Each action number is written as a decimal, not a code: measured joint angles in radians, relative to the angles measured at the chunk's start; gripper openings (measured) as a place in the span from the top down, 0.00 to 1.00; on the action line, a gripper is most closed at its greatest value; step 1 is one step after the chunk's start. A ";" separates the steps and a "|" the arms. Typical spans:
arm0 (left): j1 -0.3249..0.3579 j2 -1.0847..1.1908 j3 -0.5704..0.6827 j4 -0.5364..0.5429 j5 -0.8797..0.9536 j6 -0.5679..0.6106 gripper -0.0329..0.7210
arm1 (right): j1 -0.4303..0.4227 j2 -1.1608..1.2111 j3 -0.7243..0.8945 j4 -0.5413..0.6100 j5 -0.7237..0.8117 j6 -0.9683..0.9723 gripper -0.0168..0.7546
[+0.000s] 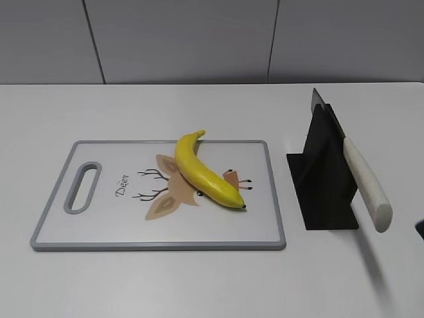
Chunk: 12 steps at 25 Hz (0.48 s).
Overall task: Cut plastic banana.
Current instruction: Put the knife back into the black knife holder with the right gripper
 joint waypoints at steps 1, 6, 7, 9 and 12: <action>0.000 0.000 0.000 0.000 0.000 0.000 0.20 | 0.000 -0.040 0.025 0.003 0.002 -0.008 0.23; 0.000 0.000 0.000 0.000 0.000 0.000 0.20 | 0.000 -0.236 0.117 0.005 0.022 -0.018 0.23; 0.000 0.000 0.000 0.000 0.000 0.000 0.20 | 0.000 -0.275 0.129 0.005 0.030 -0.019 0.23; 0.000 0.000 0.000 0.000 0.000 0.000 0.20 | 0.000 -0.343 0.151 0.005 0.048 -0.020 0.23; 0.000 0.000 0.000 0.000 0.000 0.000 0.20 | 0.000 -0.439 0.191 0.005 0.054 -0.020 0.23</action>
